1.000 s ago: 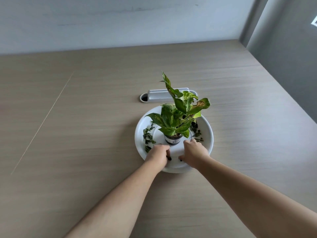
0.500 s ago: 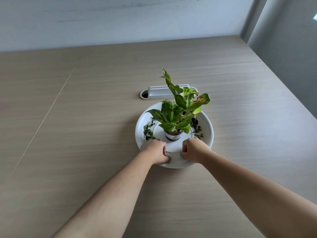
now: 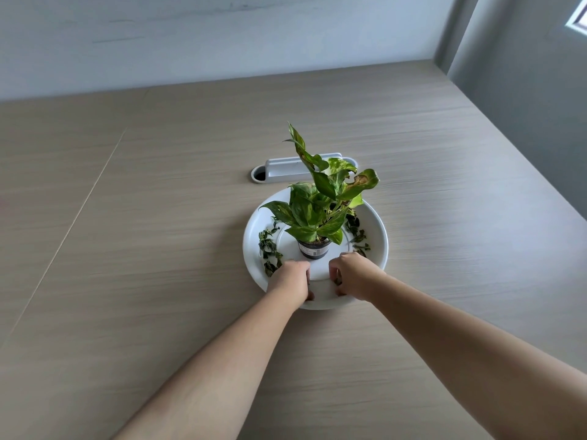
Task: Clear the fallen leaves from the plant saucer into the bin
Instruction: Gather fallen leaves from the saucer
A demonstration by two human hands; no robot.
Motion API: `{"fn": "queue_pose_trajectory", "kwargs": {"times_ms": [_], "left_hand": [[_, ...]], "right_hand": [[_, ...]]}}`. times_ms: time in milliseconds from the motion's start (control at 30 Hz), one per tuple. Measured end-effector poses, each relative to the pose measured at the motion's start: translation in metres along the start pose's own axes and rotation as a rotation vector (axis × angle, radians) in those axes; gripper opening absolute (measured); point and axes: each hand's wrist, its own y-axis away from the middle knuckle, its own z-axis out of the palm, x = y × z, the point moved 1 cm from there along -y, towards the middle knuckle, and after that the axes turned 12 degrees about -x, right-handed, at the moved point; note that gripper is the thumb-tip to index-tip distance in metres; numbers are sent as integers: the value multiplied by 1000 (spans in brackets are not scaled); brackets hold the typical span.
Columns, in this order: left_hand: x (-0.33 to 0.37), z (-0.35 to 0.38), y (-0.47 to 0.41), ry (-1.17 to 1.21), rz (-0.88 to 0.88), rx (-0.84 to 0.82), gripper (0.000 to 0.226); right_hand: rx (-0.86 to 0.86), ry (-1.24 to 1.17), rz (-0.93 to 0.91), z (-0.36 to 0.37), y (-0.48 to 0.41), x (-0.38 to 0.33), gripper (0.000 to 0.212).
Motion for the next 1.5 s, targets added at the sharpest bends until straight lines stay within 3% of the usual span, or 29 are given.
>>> {"fn": "queue_pose_trajectory", "kwargs": {"times_ms": [100, 333, 467, 633, 800, 1000, 1100, 1333, 1500], "left_hand": [[-3, 3, -1, 78, 5, -6, 28], [-10, 4, -6, 158, 62, 6, 19], [-18, -9, -1, 413, 25, 69, 9], [-35, -24, 15, 931, -6, 118, 24], [-10, -9, 37, 1082, 4, 104, 23], [117, 35, 59, 1028, 183, -47, 27], [206, 75, 71, 965, 297, -160, 30], [419, 218, 125, 574, 503, -492, 28], [511, 324, 172, 204, 639, -616, 25]], "right_hand": [[-6, -38, -3, 2, -1, 0, 21], [10, -135, 8, 2, 1, 0, 24], [74, -324, 42, -14, 5, 4, 16], [185, -528, 68, -30, 18, 11, 12], [251, -588, 62, -26, 54, 26, 10], [412, -662, 156, -14, 161, 109, 22], [466, -715, 292, 8, 246, 175, 13], [721, -863, 720, 108, 470, 324, 25], [850, -1107, 999, 213, 569, 372, 27]]}}
